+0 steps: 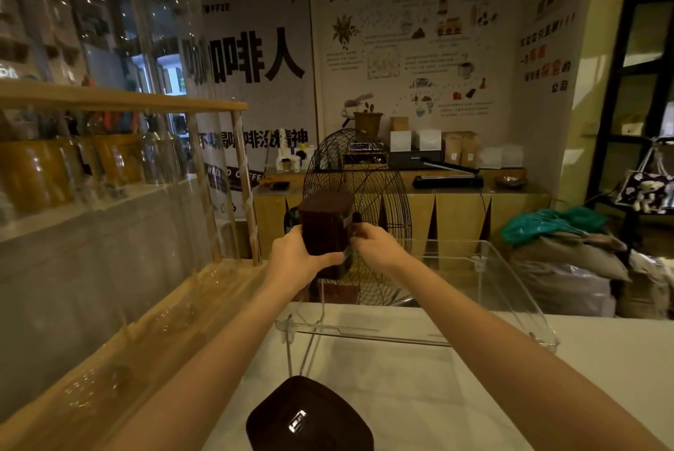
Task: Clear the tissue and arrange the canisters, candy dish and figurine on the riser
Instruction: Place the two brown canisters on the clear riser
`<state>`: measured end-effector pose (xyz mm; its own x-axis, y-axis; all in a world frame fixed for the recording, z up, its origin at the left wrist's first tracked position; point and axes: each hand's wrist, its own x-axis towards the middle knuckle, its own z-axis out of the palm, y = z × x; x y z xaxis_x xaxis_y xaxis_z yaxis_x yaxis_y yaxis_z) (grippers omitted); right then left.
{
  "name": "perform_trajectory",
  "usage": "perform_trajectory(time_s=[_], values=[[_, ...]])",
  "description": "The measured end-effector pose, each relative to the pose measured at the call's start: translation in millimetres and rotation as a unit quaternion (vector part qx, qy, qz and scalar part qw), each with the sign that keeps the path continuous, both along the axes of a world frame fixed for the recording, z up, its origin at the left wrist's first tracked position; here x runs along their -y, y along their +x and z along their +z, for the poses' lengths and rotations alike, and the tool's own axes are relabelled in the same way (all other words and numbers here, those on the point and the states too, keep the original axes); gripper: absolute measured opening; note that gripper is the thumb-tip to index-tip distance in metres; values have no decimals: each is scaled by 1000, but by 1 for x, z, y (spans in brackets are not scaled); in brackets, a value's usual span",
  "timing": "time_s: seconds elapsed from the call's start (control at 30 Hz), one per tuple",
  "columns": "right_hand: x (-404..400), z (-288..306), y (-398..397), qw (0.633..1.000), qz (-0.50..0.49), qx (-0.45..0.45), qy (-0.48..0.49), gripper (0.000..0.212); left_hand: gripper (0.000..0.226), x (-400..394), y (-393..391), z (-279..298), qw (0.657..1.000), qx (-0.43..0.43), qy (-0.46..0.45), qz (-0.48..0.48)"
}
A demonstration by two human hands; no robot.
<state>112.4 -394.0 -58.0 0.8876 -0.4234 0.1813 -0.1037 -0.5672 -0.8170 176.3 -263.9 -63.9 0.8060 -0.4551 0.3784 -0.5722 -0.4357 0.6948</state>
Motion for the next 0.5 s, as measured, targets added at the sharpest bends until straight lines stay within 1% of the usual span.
perform_trajectory(time_s=[0.1, 0.17, 0.2, 0.27, 0.33, 0.4, 0.5], values=[[-7, 2, -23, 994, 12, -21, -103, 38, 79, -4, -4, 0, 1000, -1, 23, -12], [-14, 0, -50, 984, 17, -8, -174, 38, 81, -9, -8, 2, 999, 2, 44, -23], [-19, -3, -66, 974, 15, 14, -226, 37, 81, -13, -12, 3, 998, 3, 56, -30], [-27, -12, -98, 940, 17, 96, -328, 34, 79, -20, -19, 7, 996, 17, 72, -50], [-38, -20, -129, 906, 37, 142, -397, 32, 75, -32, -29, 9, 993, 45, 90, -64], [-47, -29, -153, 900, 72, 140, -407, 34, 72, -47, -44, 7, 989, 81, 104, -69], [-60, -42, -176, 915, 130, 112, -365, 37, 62, -74, -75, 3, 981, 135, 98, -103]])
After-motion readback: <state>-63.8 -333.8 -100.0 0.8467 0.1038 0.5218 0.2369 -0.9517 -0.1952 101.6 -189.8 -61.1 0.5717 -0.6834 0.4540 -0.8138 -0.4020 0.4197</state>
